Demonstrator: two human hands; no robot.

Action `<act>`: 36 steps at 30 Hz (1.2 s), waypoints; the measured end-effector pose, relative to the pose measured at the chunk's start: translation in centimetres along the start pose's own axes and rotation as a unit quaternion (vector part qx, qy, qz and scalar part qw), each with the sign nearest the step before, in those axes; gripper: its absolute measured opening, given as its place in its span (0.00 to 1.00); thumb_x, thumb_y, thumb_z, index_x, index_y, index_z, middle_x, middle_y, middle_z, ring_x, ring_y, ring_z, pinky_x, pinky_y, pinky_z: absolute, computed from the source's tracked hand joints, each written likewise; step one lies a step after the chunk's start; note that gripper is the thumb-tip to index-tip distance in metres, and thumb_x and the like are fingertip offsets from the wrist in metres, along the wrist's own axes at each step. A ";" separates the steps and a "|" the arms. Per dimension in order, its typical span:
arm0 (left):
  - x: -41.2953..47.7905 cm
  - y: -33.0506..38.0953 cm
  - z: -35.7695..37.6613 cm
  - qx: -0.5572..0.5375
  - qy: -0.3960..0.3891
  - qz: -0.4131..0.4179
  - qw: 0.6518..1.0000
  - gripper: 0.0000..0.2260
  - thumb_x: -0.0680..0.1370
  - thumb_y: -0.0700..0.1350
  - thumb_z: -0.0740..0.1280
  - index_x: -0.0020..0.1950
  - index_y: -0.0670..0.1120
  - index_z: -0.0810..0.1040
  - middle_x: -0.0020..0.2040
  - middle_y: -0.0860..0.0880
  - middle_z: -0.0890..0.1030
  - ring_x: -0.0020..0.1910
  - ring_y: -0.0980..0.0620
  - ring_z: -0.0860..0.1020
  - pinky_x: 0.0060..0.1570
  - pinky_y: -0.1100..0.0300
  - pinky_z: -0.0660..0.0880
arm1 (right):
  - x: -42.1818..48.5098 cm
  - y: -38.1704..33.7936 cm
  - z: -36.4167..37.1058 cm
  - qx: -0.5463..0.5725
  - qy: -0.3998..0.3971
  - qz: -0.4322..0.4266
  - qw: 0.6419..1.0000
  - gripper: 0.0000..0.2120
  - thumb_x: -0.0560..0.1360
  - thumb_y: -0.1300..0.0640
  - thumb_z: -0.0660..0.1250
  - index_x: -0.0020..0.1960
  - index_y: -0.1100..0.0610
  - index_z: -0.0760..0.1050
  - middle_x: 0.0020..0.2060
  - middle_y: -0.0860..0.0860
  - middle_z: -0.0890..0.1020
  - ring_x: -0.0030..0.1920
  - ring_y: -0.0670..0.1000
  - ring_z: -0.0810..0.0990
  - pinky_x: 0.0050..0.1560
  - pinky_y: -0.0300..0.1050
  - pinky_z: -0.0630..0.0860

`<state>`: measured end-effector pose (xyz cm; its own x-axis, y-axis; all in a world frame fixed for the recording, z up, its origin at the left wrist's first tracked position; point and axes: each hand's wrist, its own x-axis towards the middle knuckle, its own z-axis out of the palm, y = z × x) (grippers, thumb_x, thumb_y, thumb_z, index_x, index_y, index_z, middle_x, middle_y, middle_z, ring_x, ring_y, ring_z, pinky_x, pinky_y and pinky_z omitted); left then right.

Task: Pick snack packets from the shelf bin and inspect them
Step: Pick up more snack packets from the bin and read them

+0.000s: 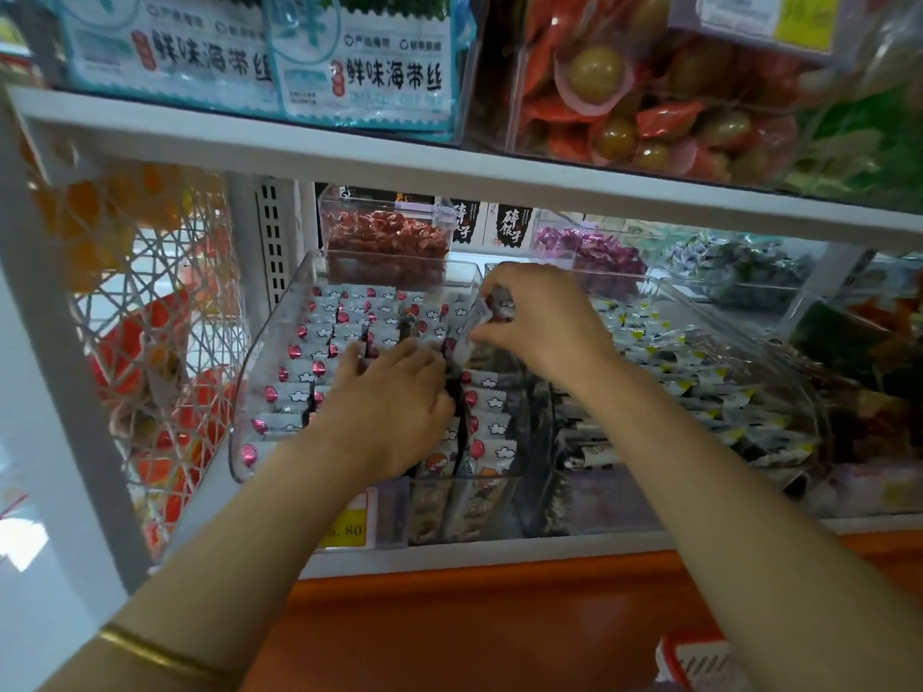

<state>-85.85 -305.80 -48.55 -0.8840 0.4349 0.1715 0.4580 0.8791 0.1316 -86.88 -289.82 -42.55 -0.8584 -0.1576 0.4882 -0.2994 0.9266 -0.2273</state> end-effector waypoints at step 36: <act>-1.9 -0.6 -3.3 -0.161 0.099 -0.050 0.981 0.19 0.80 0.44 0.54 0.71 0.43 0.65 0.68 0.42 0.69 0.67 0.43 0.66 0.66 0.52 0.63 | 0.9 -0.6 0.8 -0.025 0.008 0.021 0.999 0.00 0.76 0.64 0.63 0.46 0.60 0.72 0.45 0.57 0.78 0.46 0.56 0.76 0.46 0.50 0.74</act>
<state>-84.14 -307.81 -45.72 -0.9052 0.2749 0.3242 0.4038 0.7944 0.4538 -87.84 -290.81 -42.64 -0.8630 -0.1123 0.4925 -0.2410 0.9484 -0.2060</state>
